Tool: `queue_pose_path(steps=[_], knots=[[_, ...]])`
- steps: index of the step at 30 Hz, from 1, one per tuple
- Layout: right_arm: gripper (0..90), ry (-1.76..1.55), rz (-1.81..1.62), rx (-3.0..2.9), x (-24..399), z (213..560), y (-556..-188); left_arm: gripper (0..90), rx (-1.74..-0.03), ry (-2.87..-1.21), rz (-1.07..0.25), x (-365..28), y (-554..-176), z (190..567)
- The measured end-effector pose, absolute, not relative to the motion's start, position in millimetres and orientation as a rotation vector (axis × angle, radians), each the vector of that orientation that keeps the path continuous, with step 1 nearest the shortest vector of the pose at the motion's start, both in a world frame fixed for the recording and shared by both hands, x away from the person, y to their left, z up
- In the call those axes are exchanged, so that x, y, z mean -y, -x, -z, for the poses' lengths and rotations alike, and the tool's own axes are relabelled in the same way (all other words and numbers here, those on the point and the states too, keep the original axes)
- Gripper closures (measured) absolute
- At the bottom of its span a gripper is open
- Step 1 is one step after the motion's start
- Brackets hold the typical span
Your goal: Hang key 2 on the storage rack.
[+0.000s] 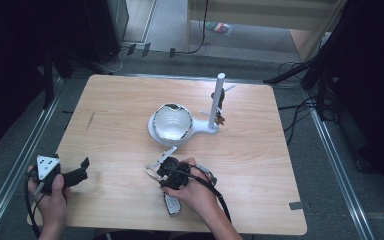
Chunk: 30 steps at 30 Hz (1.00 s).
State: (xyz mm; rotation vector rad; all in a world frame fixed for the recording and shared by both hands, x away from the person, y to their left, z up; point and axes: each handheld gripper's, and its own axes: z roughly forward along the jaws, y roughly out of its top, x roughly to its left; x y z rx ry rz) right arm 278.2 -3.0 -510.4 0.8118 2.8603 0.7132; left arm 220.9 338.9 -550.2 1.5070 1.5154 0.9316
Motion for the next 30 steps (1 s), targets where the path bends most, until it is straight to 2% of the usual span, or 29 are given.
queue_pose_path(steps=[13, 18, 30], knots=[[82.9, -0.751, -0.675, -2.894, -3, 519, -275, 0.1, -1.517, -1.513, -0.924, -339, -222, 550], [83.4, -0.74, -0.706, -2.879, 0, 518, -274, 0.2, -1.52, -1.524, -0.922, -338, -223, 550], [83.5, -0.822, -0.896, -2.715, 27, 493, -269, 0.1, -1.524, -1.541, -0.922, -337, -226, 550]])
